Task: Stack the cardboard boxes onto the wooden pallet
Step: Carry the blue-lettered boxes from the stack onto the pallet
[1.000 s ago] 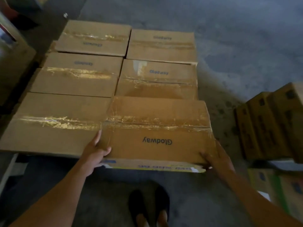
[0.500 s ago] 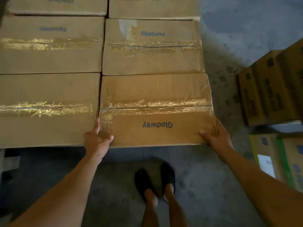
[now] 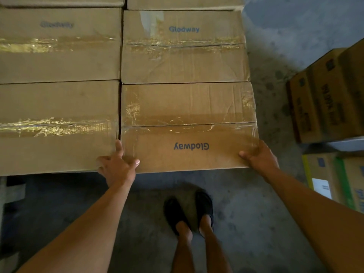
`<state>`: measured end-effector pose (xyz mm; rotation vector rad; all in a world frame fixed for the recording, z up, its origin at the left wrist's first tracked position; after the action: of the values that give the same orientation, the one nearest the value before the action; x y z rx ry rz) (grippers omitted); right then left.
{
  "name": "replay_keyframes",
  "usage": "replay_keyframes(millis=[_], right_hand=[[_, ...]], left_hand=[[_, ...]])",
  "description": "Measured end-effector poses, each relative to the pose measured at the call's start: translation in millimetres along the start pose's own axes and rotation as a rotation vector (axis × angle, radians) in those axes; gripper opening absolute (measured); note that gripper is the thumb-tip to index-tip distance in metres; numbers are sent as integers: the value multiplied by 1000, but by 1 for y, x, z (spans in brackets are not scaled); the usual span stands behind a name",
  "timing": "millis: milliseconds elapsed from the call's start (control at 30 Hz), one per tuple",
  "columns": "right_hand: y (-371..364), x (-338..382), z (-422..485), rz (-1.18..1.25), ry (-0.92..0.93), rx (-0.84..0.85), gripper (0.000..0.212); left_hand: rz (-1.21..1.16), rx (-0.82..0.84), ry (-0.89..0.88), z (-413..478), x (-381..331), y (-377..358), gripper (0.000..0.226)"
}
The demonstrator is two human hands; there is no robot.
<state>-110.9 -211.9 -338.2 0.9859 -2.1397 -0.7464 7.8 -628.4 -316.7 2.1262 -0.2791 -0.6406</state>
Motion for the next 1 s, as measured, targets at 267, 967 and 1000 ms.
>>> replay_keyframes(millis=[267,967,1000], right_hand=[[6,-1,0,-109,-71,-4,89],[287,103,-237,54,478,-659,57],[295,99,-254,50,466,-688,59]], left_hand=[[152,-20,-39,-12,-11,8,87],[-72,-341,-1049,-207,-256,223,46],[-66,-340,-1074,-219,-259,229,45]])
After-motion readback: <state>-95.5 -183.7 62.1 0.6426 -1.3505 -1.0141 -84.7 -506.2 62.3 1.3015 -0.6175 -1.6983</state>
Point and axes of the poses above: each hand's wrist, its own z-axis towards the middle knuckle, its own y-axis out of the back of the hand, x = y × z, the point moved 5 cm from there along z, towards the middle knuckle, and after that the axes turned 4 degrees about -z, right-handed, at the moved point
